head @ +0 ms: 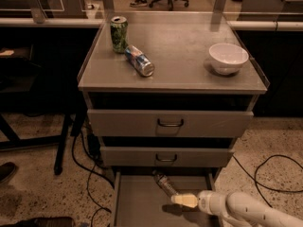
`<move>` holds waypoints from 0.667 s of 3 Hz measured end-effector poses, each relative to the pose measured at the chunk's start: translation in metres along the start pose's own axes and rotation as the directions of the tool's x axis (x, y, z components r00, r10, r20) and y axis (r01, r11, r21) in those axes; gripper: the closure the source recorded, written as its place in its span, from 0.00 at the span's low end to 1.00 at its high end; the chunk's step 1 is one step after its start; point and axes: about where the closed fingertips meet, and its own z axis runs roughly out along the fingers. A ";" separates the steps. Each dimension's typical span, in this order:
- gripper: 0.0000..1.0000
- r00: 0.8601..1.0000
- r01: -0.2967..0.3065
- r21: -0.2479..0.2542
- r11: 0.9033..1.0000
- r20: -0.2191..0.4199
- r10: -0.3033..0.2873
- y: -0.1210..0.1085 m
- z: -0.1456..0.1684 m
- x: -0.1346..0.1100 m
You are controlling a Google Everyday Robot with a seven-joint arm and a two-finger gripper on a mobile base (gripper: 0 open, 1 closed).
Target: Pick water bottle from bottom drawer and place on counter
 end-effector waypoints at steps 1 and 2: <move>0.00 0.998 -0.039 0.048 0.998 0.041 0.037 -0.025 0.012 -0.009; 0.00 0.998 -0.039 0.050 0.998 0.043 0.037 -0.026 0.013 -0.010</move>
Offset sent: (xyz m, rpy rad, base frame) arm 0.0172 -0.0109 -0.0126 -0.0081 -0.0082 -0.0605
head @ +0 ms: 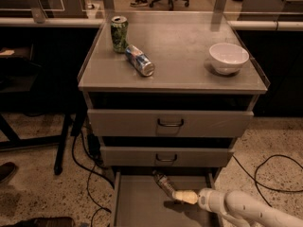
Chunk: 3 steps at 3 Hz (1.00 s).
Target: Pick water bottle from bottom drawer and place on counter
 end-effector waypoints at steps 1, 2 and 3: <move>0.00 0.999 -0.010 -0.002 1.000 0.039 0.010 0.021 0.064 0.004; 0.00 0.999 -0.010 -0.001 1.000 0.039 0.010 0.021 0.064 0.004; 0.00 0.999 -0.018 0.029 0.999 0.037 0.017 0.012 0.075 0.014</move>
Offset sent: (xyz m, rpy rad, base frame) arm 0.0408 0.0736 -0.0464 0.0111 -0.0515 -0.0394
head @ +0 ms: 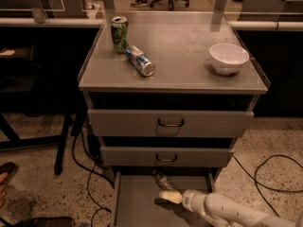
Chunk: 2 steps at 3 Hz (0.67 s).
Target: Pick water bottle from bottom drawer and place on counter
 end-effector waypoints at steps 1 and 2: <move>0.00 1.000 -0.005 0.088 0.996 0.015 0.003 -0.037 0.027 0.010; 0.00 1.000 -0.002 0.086 0.996 0.016 0.001 -0.036 0.028 0.011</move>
Offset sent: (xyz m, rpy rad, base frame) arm 0.0273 -0.0321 -0.0609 -0.1012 -0.0051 -0.0984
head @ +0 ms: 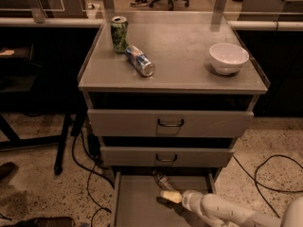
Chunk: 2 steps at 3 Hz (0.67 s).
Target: Pick water bottle from bottom drawer and place on counter
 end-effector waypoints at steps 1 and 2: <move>0.00 0.998 0.064 0.018 0.998 0.006 -0.064 0.007 0.018 -0.005; 0.00 0.988 0.156 0.052 0.986 -0.008 -0.156 0.013 0.048 -0.013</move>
Offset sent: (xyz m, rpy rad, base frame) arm 0.0501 0.0353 -0.0227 -0.1751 -0.0941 0.1124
